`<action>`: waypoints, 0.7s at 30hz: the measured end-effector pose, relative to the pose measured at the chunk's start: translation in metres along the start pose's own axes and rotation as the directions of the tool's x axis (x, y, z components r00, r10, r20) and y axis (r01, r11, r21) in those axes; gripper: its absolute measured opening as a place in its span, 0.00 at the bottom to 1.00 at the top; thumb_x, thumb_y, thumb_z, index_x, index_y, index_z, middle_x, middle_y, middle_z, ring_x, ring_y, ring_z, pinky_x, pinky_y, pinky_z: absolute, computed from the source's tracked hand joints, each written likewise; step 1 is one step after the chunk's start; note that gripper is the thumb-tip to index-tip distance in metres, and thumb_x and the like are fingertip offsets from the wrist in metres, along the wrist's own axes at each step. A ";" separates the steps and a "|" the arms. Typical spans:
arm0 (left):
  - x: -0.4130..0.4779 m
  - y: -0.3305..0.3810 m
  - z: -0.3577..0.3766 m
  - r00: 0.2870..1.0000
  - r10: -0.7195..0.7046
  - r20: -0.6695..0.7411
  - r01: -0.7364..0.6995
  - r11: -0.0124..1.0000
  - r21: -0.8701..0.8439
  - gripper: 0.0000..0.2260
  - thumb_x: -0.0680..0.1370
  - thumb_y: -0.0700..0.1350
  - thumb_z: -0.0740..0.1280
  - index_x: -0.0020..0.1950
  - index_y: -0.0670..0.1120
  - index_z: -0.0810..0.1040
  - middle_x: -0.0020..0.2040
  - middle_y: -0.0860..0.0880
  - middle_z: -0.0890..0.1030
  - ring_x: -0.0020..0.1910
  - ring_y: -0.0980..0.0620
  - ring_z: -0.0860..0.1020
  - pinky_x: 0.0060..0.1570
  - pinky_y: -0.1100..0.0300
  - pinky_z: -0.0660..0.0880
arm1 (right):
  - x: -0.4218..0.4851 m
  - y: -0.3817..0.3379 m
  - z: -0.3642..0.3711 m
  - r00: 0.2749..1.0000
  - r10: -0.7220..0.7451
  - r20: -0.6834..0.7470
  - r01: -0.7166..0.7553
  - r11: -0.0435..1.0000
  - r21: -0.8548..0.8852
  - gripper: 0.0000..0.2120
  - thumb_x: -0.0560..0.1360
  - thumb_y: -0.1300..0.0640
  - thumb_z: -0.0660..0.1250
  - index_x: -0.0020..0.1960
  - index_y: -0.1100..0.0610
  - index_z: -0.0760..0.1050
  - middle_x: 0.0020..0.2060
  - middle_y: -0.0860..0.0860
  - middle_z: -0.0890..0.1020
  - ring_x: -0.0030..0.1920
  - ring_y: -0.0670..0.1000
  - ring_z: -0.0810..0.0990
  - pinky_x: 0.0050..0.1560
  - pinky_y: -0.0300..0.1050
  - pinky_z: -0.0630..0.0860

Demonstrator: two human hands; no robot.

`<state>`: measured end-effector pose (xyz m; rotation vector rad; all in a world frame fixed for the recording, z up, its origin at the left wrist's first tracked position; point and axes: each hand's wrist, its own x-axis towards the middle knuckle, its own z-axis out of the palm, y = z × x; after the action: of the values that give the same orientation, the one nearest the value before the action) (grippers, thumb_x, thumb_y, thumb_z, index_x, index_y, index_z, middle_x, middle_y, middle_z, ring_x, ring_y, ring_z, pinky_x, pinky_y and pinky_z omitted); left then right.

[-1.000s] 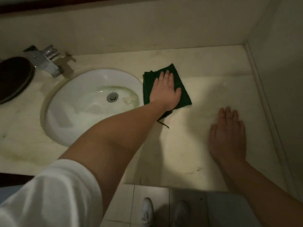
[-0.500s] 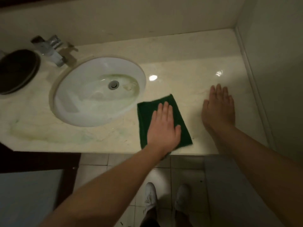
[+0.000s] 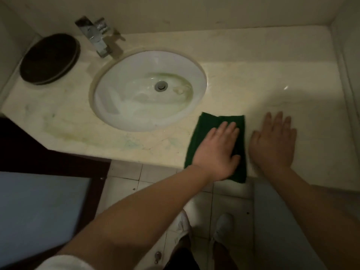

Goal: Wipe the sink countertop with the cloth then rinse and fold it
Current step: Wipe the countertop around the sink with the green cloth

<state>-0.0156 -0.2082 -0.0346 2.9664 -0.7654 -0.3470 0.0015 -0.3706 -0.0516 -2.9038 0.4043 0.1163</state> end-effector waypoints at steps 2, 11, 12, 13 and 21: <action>-0.026 -0.040 0.000 0.997 -0.076 0.007 0.076 0.997 -0.013 0.33 0.79 0.59 0.50 0.79 0.45 0.47 0.80 0.47 0.46 0.78 0.48 0.42 0.76 0.48 0.47 | -0.010 -0.015 0.006 0.999 -0.032 0.015 0.032 0.999 -0.023 0.31 0.76 0.47 0.48 0.78 0.55 0.52 0.78 0.59 0.53 0.77 0.61 0.50 0.75 0.60 0.47; -0.061 -0.111 -0.001 0.969 -0.248 -0.006 0.248 0.969 0.012 0.32 0.79 0.57 0.48 0.79 0.43 0.46 0.80 0.44 0.46 0.78 0.47 0.43 0.76 0.48 0.44 | -0.048 -0.066 -0.005 0.980 -0.200 0.011 0.200 0.980 0.013 0.31 0.78 0.45 0.53 0.79 0.51 0.51 0.78 0.57 0.53 0.78 0.62 0.47 0.75 0.60 0.47; -0.060 -0.108 -0.001 0.969 -0.246 -0.002 0.246 0.969 0.008 0.32 0.79 0.57 0.48 0.79 0.42 0.46 0.80 0.44 0.46 0.78 0.46 0.42 0.76 0.47 0.45 | -0.052 -0.078 -0.002 0.979 -0.204 0.023 0.203 0.979 0.027 0.31 0.78 0.47 0.54 0.79 0.52 0.50 0.78 0.57 0.52 0.78 0.62 0.47 0.75 0.60 0.47; -0.057 -0.106 -0.001 0.972 -0.236 0.002 0.236 0.972 0.006 0.32 0.79 0.57 0.48 0.79 0.42 0.46 0.80 0.44 0.46 0.78 0.46 0.42 0.76 0.46 0.46 | -0.052 -0.089 0.003 0.978 -0.204 0.035 0.203 0.979 0.036 0.31 0.79 0.48 0.54 0.79 0.53 0.50 0.78 0.57 0.51 0.78 0.61 0.47 0.75 0.59 0.47; -0.055 -0.123 0.002 0.996 -0.086 0.033 0.083 0.992 0.092 0.32 0.80 0.59 0.45 0.79 0.43 0.44 0.80 0.45 0.45 0.78 0.46 0.42 0.76 0.47 0.46 | -0.044 -0.124 0.037 0.986 -0.166 0.015 0.166 0.985 -0.037 0.28 0.79 0.48 0.45 0.78 0.53 0.52 0.78 0.56 0.54 0.78 0.59 0.50 0.75 0.60 0.49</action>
<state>-0.0053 -0.0734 -0.0394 3.0926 -0.6775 -0.3829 -0.0077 -0.2343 -0.0593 -2.9583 0.1585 0.1166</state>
